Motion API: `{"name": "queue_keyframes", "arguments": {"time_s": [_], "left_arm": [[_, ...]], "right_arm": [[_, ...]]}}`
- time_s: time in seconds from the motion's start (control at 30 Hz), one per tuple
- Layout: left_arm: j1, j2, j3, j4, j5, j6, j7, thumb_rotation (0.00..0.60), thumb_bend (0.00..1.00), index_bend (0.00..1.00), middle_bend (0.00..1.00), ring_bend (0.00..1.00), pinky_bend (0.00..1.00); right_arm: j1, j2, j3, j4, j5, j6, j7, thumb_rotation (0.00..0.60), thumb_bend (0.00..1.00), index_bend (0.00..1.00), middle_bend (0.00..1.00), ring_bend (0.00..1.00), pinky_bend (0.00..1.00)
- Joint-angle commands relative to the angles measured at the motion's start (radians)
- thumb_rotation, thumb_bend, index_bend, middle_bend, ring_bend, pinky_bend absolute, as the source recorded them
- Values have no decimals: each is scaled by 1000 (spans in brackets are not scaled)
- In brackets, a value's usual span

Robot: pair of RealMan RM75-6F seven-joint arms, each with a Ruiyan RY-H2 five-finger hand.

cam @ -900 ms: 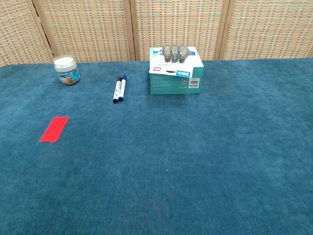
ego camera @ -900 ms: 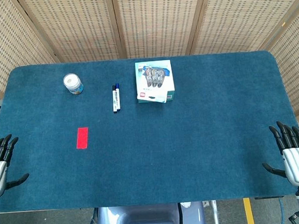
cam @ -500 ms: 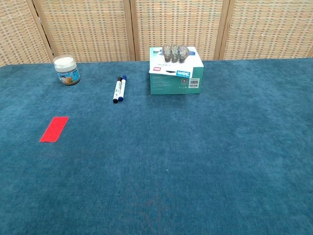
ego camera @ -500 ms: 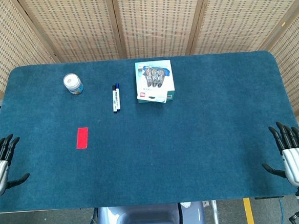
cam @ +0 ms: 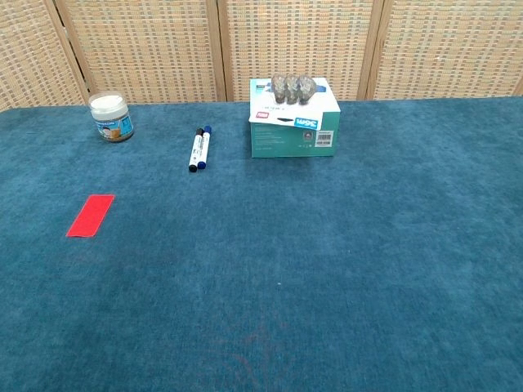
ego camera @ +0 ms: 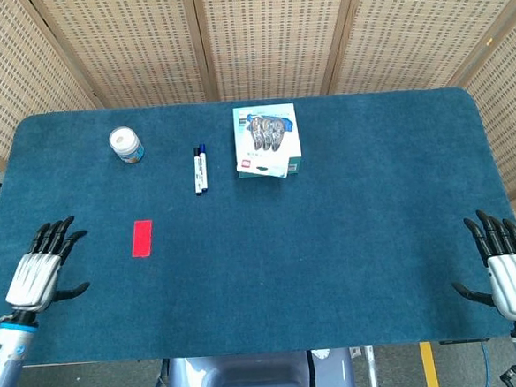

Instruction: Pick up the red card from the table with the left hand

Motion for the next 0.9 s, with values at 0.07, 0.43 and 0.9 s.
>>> {"name": "queue_keyframes", "arguments": {"time_s": [0.07,0.43,0.9], "left_arm": [[-69,-90,-28,66,-39,-88,34,600,135,334,0,0,0],[-118,-220,-27,158,-99,-156,93,600,207,335,0,0,0],[-150,-316,-27,258,-118,-172,72,600,292,350,0,0,0]], "right_arm": [[6,1,4,5,15,-17,11,600,0,0,0,0,0],[12,10,4,10,25,-36,40,600,0,0,0,0,0],[22,19,2,12,37,-66,65,600,0,0,0,0,0]]}}
